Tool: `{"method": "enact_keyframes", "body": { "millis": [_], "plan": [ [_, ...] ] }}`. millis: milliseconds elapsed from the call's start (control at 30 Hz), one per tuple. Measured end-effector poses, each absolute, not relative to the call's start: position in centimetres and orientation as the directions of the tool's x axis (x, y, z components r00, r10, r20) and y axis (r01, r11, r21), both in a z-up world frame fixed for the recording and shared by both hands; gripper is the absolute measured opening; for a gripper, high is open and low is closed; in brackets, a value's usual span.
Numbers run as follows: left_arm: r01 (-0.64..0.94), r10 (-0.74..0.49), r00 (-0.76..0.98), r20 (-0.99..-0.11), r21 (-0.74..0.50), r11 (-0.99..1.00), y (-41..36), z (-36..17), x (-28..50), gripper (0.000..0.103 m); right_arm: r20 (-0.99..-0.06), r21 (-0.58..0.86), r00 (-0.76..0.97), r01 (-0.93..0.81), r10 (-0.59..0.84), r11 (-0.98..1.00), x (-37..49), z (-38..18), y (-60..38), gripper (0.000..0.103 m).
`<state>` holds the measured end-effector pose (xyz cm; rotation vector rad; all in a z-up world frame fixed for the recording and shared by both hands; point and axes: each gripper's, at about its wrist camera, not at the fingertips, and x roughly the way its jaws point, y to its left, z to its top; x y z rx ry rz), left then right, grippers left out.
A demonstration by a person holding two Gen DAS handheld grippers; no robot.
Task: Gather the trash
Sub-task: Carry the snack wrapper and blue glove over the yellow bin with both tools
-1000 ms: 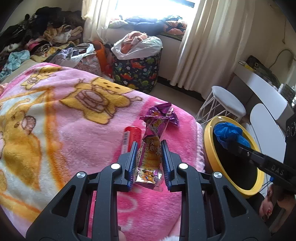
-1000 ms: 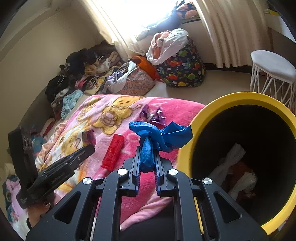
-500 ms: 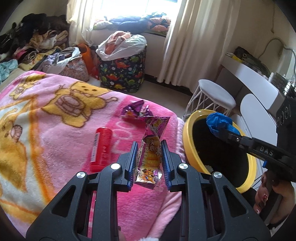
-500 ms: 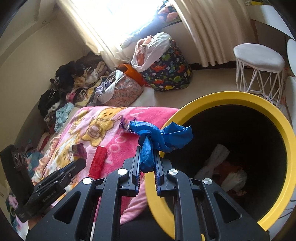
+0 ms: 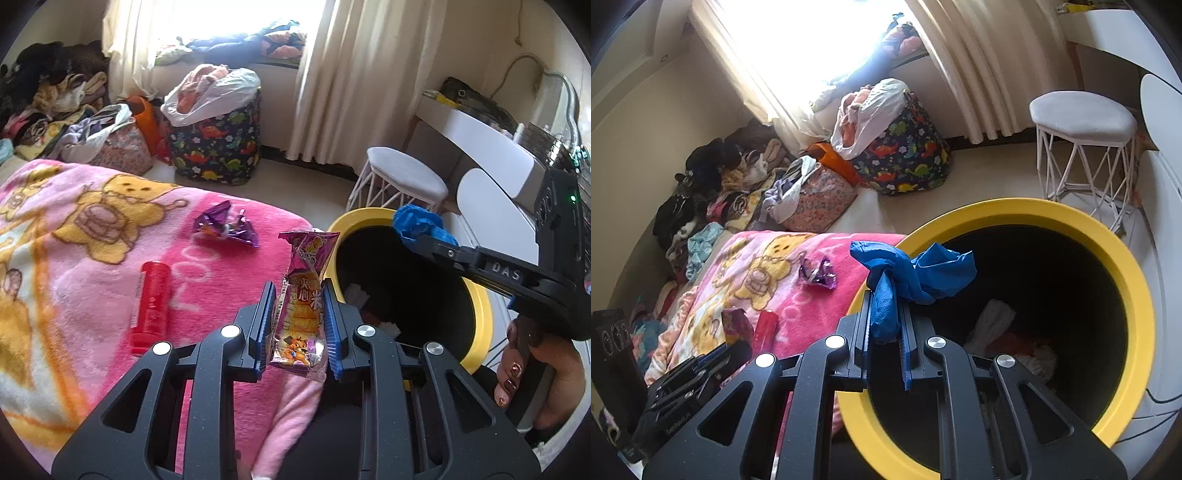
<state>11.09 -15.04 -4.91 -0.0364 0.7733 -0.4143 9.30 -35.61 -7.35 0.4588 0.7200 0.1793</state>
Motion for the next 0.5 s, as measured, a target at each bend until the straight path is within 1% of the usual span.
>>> {"method": "enact_keyframes", "body": {
  "millis": [500],
  "plan": [
    [0.43, -0.418, 0.607, -0.676, -0.163, 0.888, -18.6, -5.0, 11.0, 0.019, -0.592, 0.46, 0.762, 0.049, 0.264, 0.887, 8.9, -7.4, -38.2, 0.012]
  ]
}}
